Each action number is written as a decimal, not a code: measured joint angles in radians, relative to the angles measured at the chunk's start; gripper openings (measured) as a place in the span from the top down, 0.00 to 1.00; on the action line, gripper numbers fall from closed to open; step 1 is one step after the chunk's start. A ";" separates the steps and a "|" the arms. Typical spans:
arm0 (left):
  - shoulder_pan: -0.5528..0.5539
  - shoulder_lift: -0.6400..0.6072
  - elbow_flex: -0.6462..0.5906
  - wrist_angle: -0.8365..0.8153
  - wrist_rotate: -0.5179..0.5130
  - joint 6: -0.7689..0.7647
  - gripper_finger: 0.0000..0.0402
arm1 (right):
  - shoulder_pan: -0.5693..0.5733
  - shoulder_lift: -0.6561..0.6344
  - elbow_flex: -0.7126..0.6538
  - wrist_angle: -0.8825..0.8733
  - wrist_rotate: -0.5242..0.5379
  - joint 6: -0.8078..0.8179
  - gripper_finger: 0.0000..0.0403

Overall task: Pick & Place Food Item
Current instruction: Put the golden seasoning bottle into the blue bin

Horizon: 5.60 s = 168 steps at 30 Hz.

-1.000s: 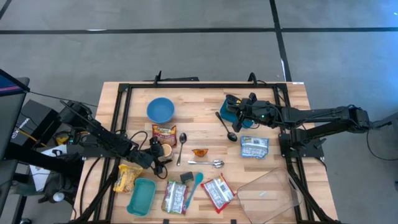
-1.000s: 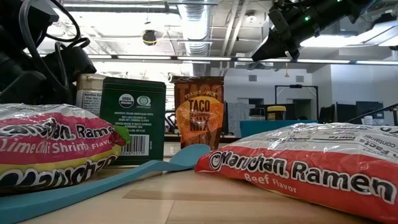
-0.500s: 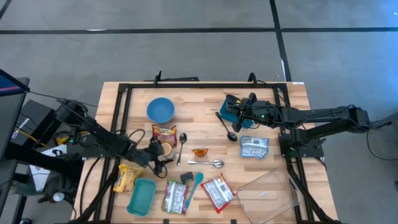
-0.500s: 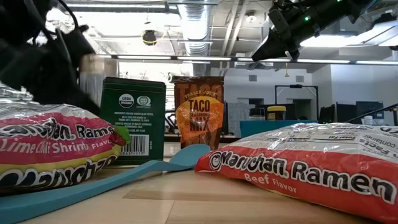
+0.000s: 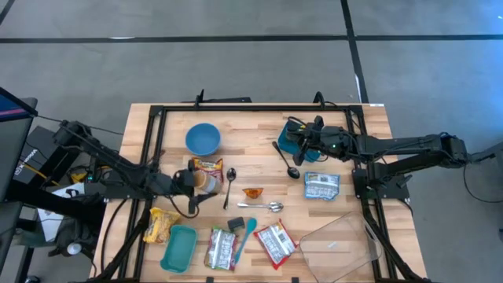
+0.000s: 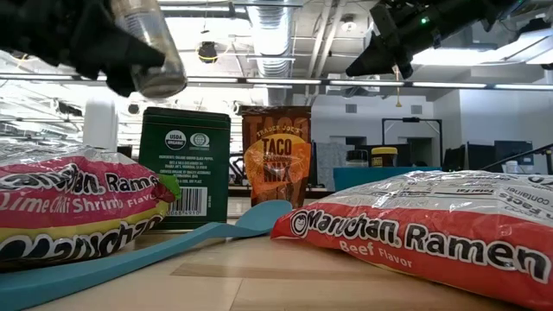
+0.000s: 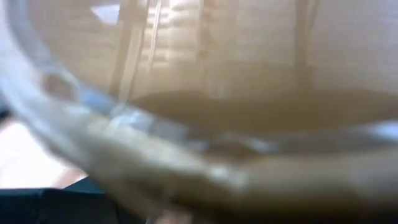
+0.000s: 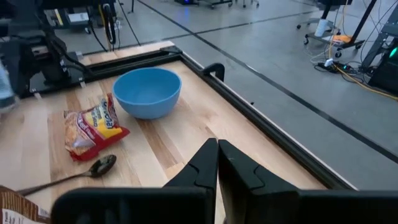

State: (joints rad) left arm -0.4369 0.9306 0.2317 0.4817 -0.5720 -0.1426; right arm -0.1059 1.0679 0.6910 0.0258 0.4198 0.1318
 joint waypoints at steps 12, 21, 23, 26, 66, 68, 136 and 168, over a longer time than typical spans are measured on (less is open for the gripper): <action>0.263 -0.035 0.044 -0.039 0.246 0.060 0.29 | 0.000 0.000 0.000 0.016 -0.012 0.000 0.99; 0.397 0.095 0.149 -0.081 0.437 0.060 0.29 | 0.001 0.000 0.000 0.045 -0.087 0.000 0.99; 0.414 0.129 0.182 -0.106 0.455 0.060 0.29 | 0.001 0.014 0.000 0.060 -0.087 0.001 0.99; 0.432 0.182 0.236 -0.144 0.476 0.078 0.29 | 0.001 0.057 -0.001 0.105 -0.120 0.002 0.99; 0.557 0.505 0.531 -0.211 0.657 0.172 0.29 | -0.028 0.307 0.115 0.185 -0.397 -0.053 0.99; 0.557 0.525 0.564 -0.249 0.658 0.193 0.29 | -0.024 0.306 0.115 0.160 -0.397 -0.053 0.99; 0.550 0.533 0.582 -0.233 0.678 0.198 0.29 | 0.012 0.416 0.122 0.468 -0.498 -0.098 0.03; 0.540 0.533 0.582 -0.278 0.646 0.200 0.29 | 0.010 0.564 0.376 0.231 -0.511 -0.079 0.11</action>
State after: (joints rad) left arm 0.1032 1.4635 0.8135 0.2035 0.0740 0.0574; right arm -0.0956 1.6318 1.0672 0.2567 -0.0909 0.0525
